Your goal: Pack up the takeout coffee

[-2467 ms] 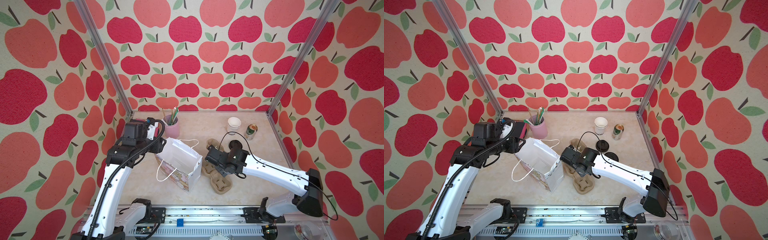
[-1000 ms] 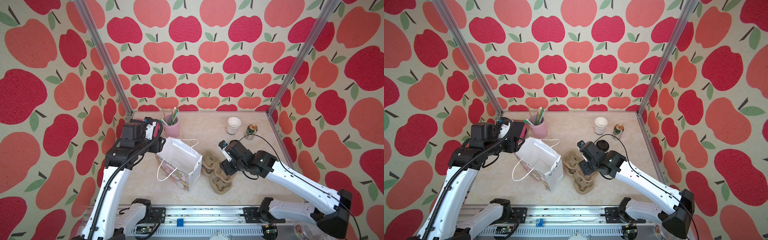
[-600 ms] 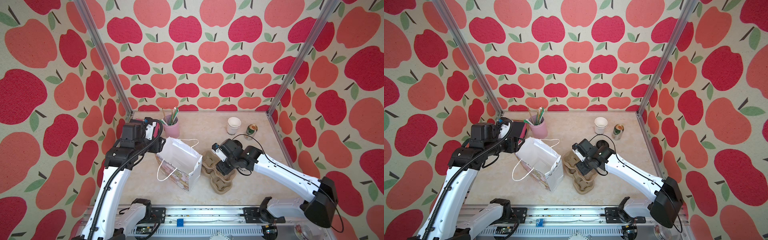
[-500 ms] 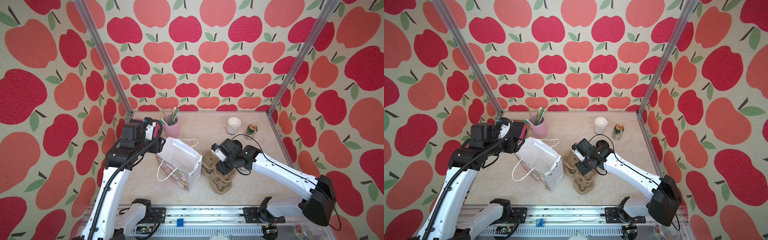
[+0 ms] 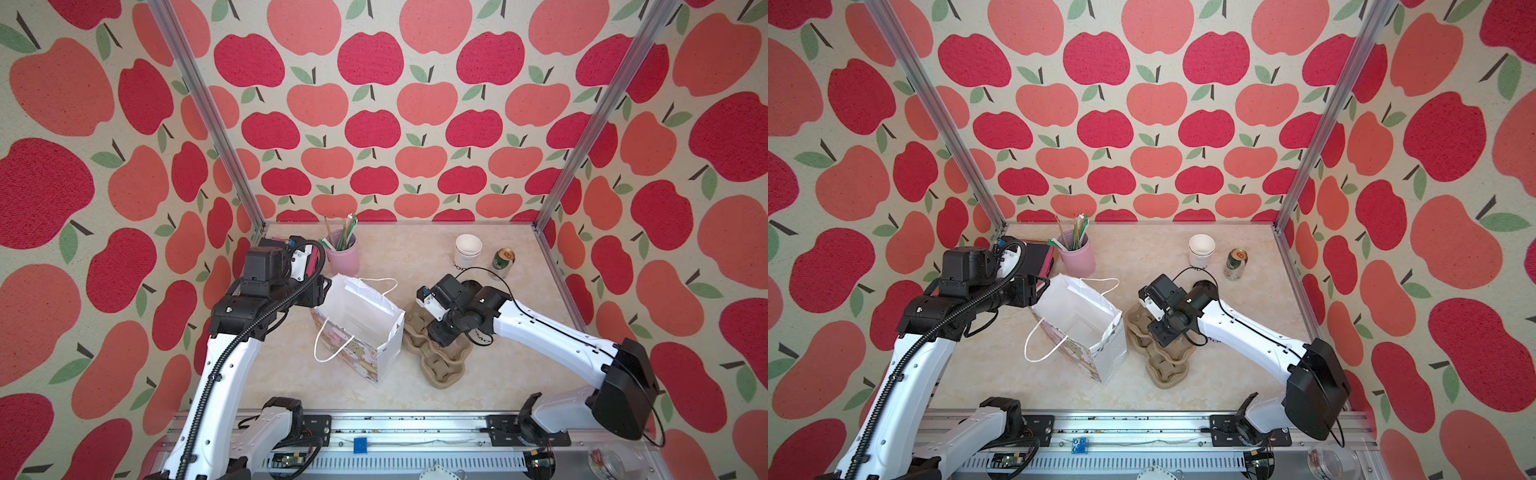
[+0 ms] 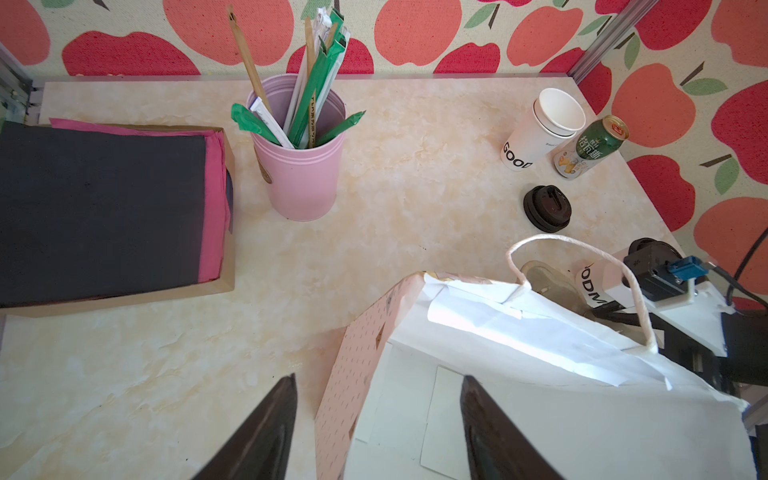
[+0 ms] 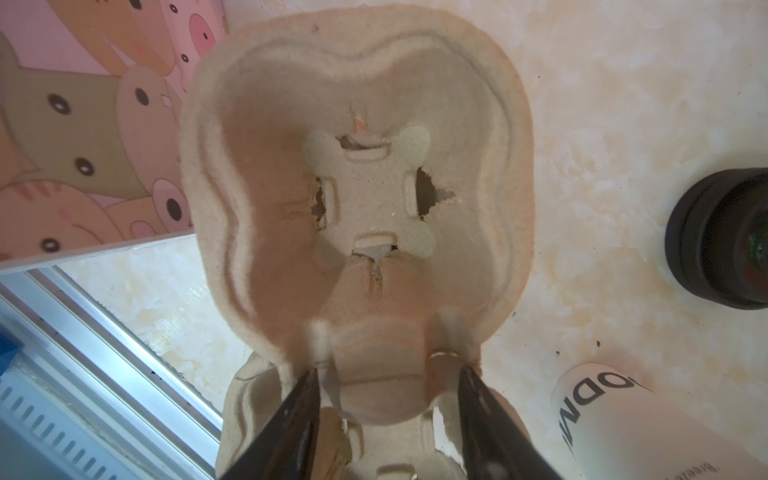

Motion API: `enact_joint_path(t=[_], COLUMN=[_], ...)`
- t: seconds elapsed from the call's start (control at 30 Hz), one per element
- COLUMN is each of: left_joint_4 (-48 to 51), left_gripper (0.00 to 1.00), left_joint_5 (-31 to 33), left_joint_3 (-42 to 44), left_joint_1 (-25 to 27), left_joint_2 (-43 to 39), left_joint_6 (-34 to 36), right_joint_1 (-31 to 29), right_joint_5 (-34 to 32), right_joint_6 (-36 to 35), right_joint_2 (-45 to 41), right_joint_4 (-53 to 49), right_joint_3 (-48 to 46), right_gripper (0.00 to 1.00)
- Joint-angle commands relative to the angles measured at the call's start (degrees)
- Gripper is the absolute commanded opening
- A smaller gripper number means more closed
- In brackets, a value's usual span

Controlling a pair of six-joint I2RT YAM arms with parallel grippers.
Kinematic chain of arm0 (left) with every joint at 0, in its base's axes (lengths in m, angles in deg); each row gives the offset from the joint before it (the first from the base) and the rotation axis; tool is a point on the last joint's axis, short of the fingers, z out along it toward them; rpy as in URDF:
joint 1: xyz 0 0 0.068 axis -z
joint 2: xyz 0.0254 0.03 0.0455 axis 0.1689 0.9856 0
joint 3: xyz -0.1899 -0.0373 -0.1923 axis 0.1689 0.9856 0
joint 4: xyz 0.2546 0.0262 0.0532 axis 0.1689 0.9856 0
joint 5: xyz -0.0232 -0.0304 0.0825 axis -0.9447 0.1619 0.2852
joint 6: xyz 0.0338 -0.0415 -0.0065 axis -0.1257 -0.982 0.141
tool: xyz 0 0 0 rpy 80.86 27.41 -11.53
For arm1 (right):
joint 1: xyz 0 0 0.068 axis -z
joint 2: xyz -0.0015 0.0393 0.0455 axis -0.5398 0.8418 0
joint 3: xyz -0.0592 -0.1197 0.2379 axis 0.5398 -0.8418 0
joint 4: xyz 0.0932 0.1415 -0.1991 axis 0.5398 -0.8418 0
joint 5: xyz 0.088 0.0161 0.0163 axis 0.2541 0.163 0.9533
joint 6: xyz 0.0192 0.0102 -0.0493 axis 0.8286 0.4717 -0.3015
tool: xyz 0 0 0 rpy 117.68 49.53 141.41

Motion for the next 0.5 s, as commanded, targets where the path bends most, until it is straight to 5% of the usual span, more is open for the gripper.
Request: enact_joint_path(t=[0.0, 0.47], left_joint_4=[-0.34, -0.6], left_gripper=[0.65, 0.65], left_joint_5=[-0.64, -0.68], left_joint_3=[0.53, 0.88], left_joint_1=[-0.37, -0.52], left_joint_2=[-0.99, -1.02], left_joint_6=[0.15, 0.11], right_joint_1=[0.4, 0.49], right_joint_5=[1.66, 1.92], right_joint_6=[-0.73, -0.73], right_joint_2=[0.96, 2.13], right_joint_4=[-0.13, -0.02], right_joint_3=[1.99, 1.99], right_gripper=[0.52, 0.4])
